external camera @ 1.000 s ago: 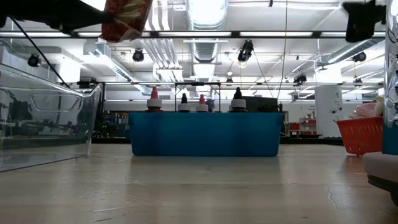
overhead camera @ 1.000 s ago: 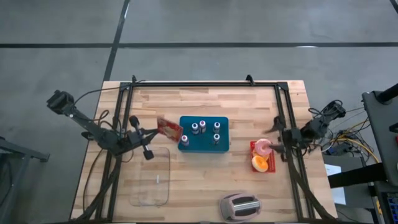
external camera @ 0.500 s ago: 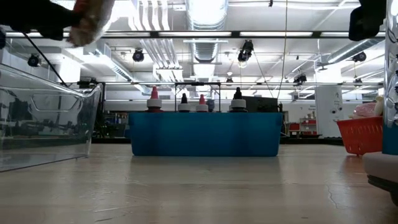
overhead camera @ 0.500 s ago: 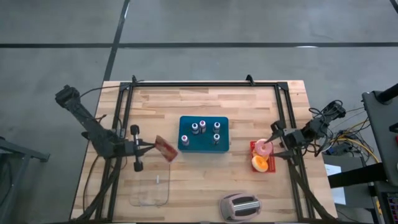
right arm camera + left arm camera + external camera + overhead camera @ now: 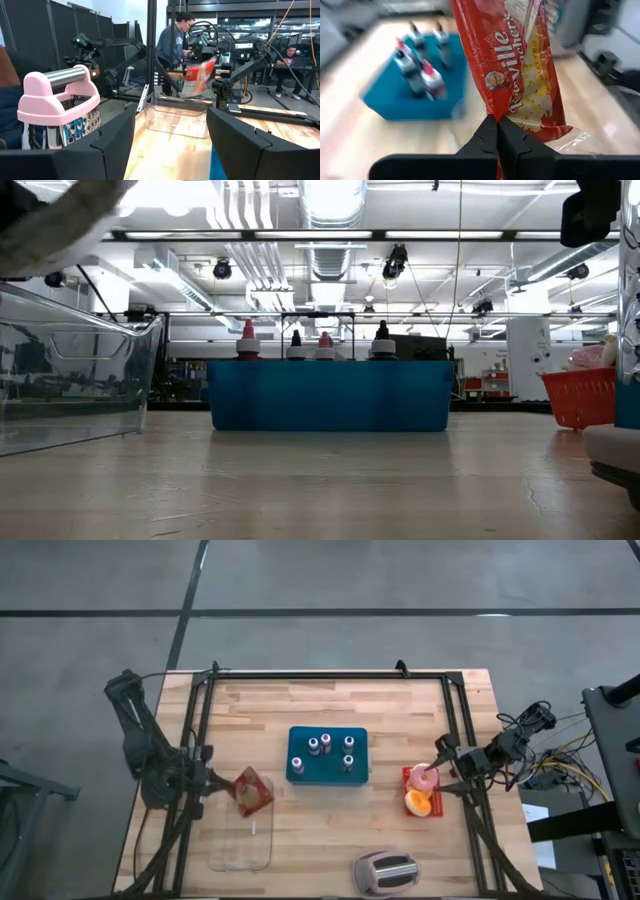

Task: Pick & Place Food Item
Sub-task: Put the red popcorn bag into the transparent bin

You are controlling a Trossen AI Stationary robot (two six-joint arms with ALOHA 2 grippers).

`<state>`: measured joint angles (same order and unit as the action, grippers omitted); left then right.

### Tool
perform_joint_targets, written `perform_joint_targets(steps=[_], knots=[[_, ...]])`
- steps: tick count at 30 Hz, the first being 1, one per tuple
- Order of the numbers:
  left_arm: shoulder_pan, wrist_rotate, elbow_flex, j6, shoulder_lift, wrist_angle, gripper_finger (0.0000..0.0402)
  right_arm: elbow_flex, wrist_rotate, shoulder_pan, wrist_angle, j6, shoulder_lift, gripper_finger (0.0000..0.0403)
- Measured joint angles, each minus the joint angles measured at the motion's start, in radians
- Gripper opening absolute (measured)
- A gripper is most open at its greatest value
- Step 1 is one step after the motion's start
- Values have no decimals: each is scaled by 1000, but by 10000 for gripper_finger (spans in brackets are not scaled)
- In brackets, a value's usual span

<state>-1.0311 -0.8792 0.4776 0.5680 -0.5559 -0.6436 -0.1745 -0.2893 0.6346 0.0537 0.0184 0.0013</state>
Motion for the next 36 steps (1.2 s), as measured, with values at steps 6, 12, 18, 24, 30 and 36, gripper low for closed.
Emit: perform_joint_targets(steps=[6, 12, 18, 24, 30, 36], knots=[[-2, 201, 37, 129, -15, -86, 0, 0, -32, 0, -4, -21, 0, 248], [-1, 332, 20, 241, -36, -148, 0, 0, -34, -1, -4, -31, 0, 246], [1, 399, 18, 251, -80, -144, 0, 0, -54, -1, -5, -39, 0, 241], [4, 445, 13, 284, -133, -143, 0, 0, -54, 0, -7, -46, 0, 242], [9, 476, 10, 304, -172, -146, 0, 0, -54, 0, -7, -46, 0, 240], [9, 476, 10, 312, -177, -141, 0, 0, -54, 0, -7, -45, 0, 238]])
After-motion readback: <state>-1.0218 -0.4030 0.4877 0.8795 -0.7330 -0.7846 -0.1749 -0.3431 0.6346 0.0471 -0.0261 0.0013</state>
